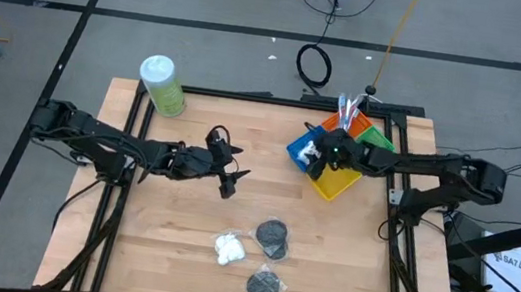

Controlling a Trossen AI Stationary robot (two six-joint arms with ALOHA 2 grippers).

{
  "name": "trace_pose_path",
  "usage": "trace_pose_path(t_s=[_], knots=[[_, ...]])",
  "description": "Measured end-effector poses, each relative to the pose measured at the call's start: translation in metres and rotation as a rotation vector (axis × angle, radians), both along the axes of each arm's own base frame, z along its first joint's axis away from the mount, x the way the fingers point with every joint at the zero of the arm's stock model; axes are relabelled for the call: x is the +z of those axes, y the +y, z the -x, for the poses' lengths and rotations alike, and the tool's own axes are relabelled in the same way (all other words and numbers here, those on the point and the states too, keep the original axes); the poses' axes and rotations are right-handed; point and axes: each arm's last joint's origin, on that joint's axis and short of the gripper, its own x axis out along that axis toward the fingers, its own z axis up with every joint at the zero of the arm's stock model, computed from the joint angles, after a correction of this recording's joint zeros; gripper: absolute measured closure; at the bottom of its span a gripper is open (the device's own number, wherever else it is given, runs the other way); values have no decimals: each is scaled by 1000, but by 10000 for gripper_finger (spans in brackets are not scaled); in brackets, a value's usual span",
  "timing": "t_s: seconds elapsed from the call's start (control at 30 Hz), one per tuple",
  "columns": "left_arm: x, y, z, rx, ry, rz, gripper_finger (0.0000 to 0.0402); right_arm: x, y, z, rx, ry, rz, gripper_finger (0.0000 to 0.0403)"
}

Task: Pick & Place Travel size toiletries
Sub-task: Put the cotton pack into the blue bin

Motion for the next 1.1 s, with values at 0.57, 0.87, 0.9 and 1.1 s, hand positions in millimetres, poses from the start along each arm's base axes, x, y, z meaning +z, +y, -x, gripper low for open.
trace_pose_path(t_s=[0.57, 0.87, 0.9, 1.1], knots=[[-23, -46, 14, -161, 177, 388, 103, 76, 35, 27, 193, -355, 46, 190], [-58, -113, -2, -316, 415, 443, 103, 75, 35, 26, 194, -348, 45, 190], [-61, -119, -6, -337, 444, 423, 103, 75, 35, 27, 192, -349, 42, 190], [-71, -137, -28, -382, 542, 385, 103, 74, 35, 27, 190, -344, 38, 190]])
